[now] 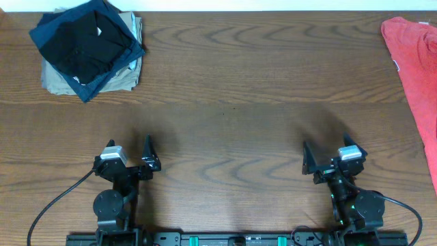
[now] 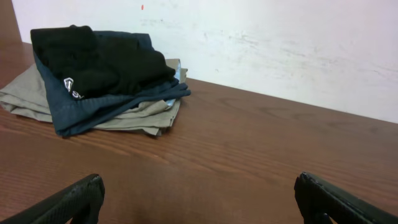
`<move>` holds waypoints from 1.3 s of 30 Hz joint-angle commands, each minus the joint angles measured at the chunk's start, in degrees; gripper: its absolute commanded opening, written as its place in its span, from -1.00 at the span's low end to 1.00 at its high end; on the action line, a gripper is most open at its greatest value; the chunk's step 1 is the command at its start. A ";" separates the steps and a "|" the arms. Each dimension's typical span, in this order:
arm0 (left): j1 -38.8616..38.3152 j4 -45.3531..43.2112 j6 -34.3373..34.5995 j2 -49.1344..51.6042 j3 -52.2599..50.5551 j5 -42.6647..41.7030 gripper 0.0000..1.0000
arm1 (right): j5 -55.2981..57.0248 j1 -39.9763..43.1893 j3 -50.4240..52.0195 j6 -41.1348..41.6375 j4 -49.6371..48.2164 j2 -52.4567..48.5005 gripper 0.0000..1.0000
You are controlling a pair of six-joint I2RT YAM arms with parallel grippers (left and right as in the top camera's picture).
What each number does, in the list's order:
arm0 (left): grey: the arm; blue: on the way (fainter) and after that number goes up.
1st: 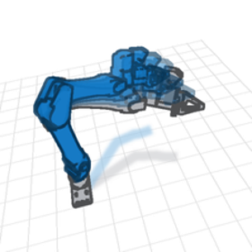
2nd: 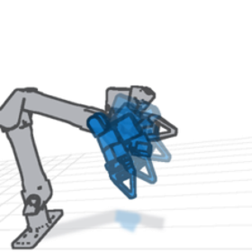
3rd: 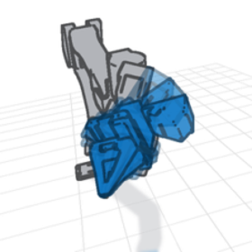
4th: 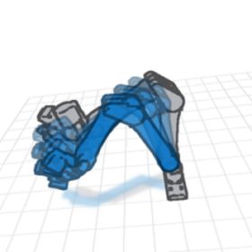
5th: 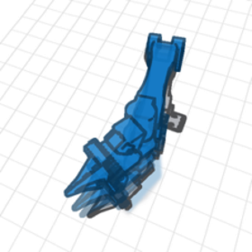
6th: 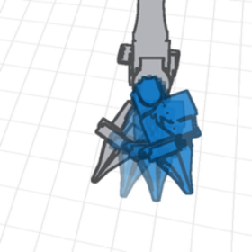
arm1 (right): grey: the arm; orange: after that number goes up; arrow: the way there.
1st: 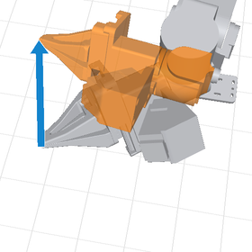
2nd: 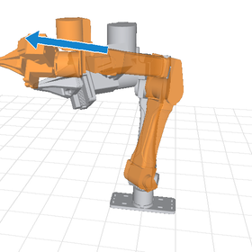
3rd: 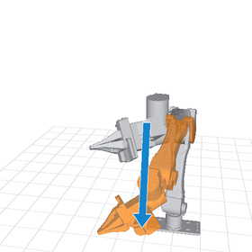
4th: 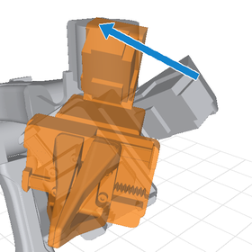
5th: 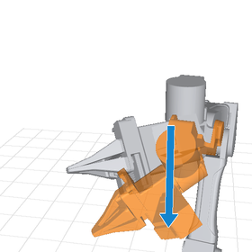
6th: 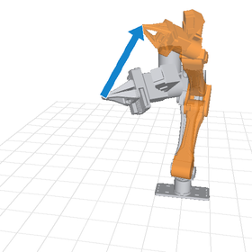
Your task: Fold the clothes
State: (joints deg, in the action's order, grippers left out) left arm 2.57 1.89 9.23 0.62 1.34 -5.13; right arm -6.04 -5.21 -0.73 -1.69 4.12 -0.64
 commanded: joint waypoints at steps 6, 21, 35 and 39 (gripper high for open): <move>0.26 1.68 0.52 -0.39 -1.11 -0.17 0.96 | 4.87 0.92 0.42 -4.55 0.11 0.37 0.98; 0.26 1.70 0.52 -0.39 -1.11 -0.17 0.96 | 1.09 0.85 0.44 -3.34 -8.37 0.37 0.98; 0.26 1.70 0.52 -0.39 -1.11 -0.17 0.96 | 1.29 0.92 0.42 -3.08 -0.26 0.37 0.99; 0.26 1.68 0.52 -0.39 -1.11 -0.17 0.96 | 1.29 0.92 0.42 -3.08 -0.26 0.37 0.99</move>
State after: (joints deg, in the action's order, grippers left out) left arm 2.57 1.89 9.23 0.62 1.34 -5.13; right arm -4.49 -5.21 -0.38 -4.64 3.64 -0.67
